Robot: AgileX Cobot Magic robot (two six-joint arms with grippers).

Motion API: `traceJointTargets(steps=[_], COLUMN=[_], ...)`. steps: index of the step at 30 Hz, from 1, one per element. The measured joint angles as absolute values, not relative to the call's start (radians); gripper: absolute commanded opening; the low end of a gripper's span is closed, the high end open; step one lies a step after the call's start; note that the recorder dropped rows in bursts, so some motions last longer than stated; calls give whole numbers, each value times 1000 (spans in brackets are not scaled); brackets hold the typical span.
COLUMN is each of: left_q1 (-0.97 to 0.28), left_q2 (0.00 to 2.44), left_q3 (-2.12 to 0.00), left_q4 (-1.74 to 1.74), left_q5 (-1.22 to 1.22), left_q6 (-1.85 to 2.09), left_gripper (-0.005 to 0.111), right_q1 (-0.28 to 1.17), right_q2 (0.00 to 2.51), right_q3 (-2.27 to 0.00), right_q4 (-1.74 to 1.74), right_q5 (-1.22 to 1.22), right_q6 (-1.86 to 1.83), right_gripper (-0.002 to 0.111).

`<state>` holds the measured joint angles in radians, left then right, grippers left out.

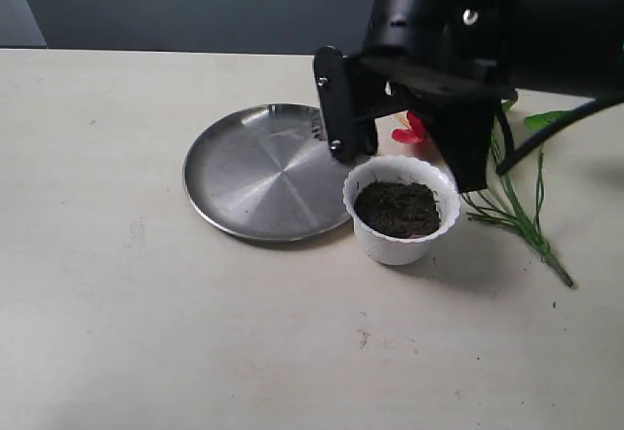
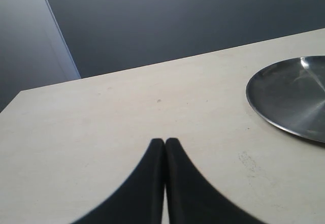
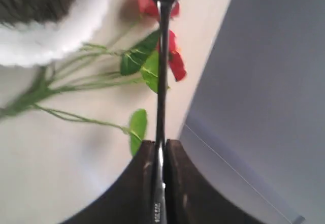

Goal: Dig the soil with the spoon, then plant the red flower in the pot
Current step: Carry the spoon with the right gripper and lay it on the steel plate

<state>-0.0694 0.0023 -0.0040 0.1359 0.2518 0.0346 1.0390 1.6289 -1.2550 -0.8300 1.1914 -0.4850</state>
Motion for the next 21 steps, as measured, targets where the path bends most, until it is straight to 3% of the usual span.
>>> traceJointTargets(steps=[9, 21], left_q1=[-69, -69], left_q2=[2, 2], left_q3=[-4, -4], left_q4=[136, 136], left_q5=[252, 252], left_q6=[35, 35], left_gripper=[0, 0], right_q1=[999, 867], right_q2=[1761, 2074], right_q3=[-1418, -1681], right_q4=[-395, -174], right_q5=[772, 737], right_q6=[-526, -527], right_gripper=[-1, -1])
